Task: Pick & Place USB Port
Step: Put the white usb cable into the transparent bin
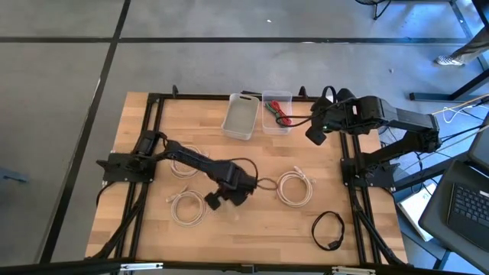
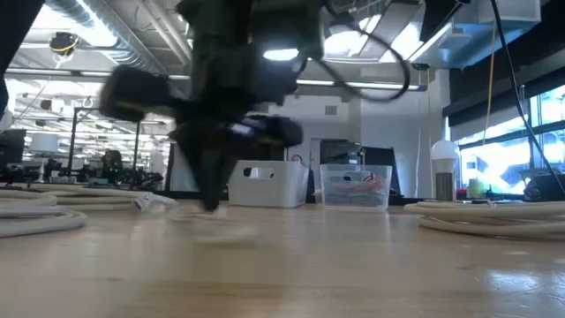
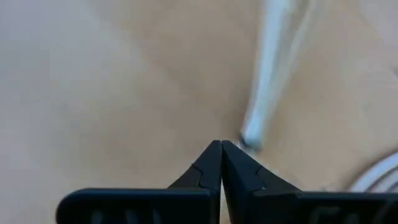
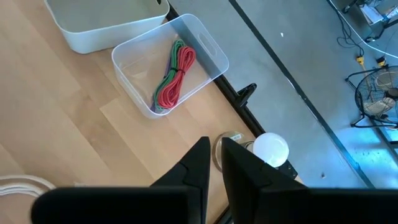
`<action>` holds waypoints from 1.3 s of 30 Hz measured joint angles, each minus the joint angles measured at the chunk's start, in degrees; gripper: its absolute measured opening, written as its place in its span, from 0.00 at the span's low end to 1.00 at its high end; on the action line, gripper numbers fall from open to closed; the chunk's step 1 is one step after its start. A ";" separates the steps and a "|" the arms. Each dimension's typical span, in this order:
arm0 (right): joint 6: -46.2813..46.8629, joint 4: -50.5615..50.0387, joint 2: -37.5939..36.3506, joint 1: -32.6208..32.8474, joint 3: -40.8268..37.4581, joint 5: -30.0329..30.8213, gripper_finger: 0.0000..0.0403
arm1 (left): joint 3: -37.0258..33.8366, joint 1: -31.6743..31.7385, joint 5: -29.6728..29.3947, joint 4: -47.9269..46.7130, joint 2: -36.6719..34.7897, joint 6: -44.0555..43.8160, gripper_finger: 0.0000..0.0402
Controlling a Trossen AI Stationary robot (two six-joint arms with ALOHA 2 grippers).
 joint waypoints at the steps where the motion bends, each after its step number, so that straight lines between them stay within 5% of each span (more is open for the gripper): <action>1: 0.13 -0.01 0.00 0.00 0.00 0.00 0.11 | 0.89 0.43 -0.49 -0.07 -0.06 0.50 0.00; 13: 1.10 -0.09 0.00 -0.01 0.00 -1.50 0.11 | 5.40 4.97 0.38 -3.44 -0.16 -3.22 0.02; 18: 1.07 -0.09 0.00 0.00 0.00 -1.50 0.11 | 5.49 3.98 6.72 -3.39 -0.23 -0.85 0.12; 28: 1.06 -0.11 0.00 -0.01 0.00 -1.50 0.11 | 5.53 2.59 2.91 -2.20 -0.01 -2.13 0.36; 39: 1.06 -0.13 0.00 0.00 0.00 -1.50 0.11 | 5.57 2.55 3.43 -1.06 2.58 -3.82 0.41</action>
